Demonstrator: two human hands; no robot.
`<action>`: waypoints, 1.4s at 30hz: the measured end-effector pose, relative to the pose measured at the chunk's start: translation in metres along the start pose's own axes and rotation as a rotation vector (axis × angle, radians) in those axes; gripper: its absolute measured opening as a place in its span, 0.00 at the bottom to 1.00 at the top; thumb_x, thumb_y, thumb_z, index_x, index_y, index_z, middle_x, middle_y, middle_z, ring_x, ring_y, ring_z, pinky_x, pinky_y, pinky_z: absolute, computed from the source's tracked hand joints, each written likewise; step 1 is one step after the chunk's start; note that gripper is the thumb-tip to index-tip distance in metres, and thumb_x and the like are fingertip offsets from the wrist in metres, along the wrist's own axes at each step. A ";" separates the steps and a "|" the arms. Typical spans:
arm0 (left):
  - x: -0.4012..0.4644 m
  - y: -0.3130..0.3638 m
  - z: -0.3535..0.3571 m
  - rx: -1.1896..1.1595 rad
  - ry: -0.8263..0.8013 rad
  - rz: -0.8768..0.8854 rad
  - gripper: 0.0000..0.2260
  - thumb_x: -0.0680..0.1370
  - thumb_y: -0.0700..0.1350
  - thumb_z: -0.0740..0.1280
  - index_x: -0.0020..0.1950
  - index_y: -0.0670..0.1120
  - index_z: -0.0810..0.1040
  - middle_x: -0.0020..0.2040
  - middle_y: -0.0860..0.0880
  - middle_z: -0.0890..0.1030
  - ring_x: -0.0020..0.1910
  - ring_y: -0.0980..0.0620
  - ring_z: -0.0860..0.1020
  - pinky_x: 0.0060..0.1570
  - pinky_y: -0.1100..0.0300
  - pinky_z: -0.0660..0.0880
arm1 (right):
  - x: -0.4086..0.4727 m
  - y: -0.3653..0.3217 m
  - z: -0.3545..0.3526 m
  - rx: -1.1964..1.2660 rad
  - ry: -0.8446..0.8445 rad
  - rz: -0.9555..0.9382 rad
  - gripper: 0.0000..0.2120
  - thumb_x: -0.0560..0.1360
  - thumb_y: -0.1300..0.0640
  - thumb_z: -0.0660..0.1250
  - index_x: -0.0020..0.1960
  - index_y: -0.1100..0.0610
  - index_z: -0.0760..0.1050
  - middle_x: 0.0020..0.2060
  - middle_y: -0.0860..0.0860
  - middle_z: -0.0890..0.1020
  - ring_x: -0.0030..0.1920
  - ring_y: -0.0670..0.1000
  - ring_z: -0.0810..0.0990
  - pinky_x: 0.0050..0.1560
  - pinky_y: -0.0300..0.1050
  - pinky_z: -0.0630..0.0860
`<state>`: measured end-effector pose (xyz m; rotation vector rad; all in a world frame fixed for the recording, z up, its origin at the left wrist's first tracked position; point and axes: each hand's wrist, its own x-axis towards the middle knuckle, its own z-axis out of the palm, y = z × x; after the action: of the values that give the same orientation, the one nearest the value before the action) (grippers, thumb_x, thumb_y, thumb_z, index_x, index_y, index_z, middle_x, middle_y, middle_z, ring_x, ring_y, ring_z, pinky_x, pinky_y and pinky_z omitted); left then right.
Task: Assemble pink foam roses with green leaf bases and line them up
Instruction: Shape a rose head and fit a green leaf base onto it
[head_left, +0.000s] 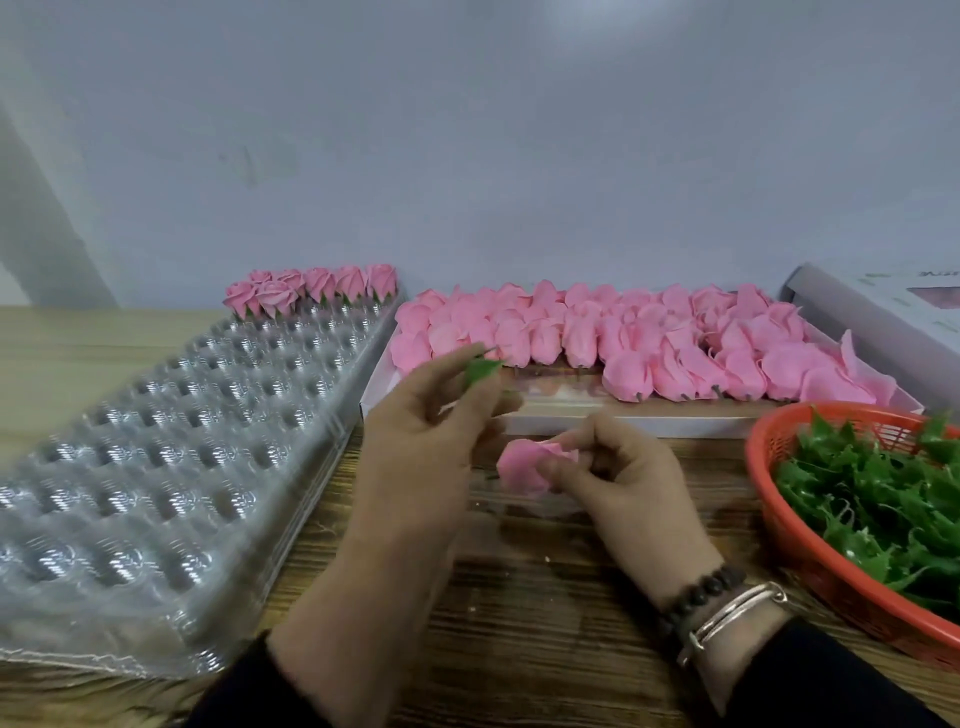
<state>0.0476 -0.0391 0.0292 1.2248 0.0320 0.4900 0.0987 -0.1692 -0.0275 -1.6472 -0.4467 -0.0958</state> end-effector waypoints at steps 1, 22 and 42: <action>0.000 0.000 -0.018 -0.069 0.058 -0.044 0.10 0.68 0.39 0.67 0.48 0.45 0.80 0.38 0.47 0.82 0.38 0.51 0.81 0.33 0.63 0.79 | -0.001 -0.005 0.001 0.017 -0.006 -0.014 0.09 0.68 0.64 0.73 0.34 0.53 0.76 0.26 0.46 0.76 0.31 0.44 0.73 0.34 0.34 0.70; -0.003 -0.032 -0.027 -0.259 -0.196 -0.434 0.10 0.77 0.33 0.58 0.53 0.37 0.78 0.49 0.41 0.83 0.46 0.49 0.82 0.50 0.59 0.78 | -0.027 -0.035 0.008 -0.019 0.210 -0.126 0.08 0.67 0.64 0.73 0.37 0.52 0.78 0.30 0.56 0.78 0.32 0.47 0.73 0.36 0.38 0.72; -0.013 -0.033 -0.020 -0.081 -0.311 -0.375 0.19 0.75 0.27 0.54 0.54 0.42 0.80 0.53 0.42 0.82 0.57 0.48 0.79 0.60 0.57 0.74 | -0.019 -0.031 0.012 -0.252 0.156 -0.216 0.18 0.67 0.68 0.73 0.34 0.45 0.75 0.35 0.50 0.77 0.35 0.47 0.75 0.31 0.27 0.69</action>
<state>0.0417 -0.0348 -0.0109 1.1706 -0.0230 -0.0273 0.0679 -0.1599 -0.0063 -1.8171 -0.5074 -0.4536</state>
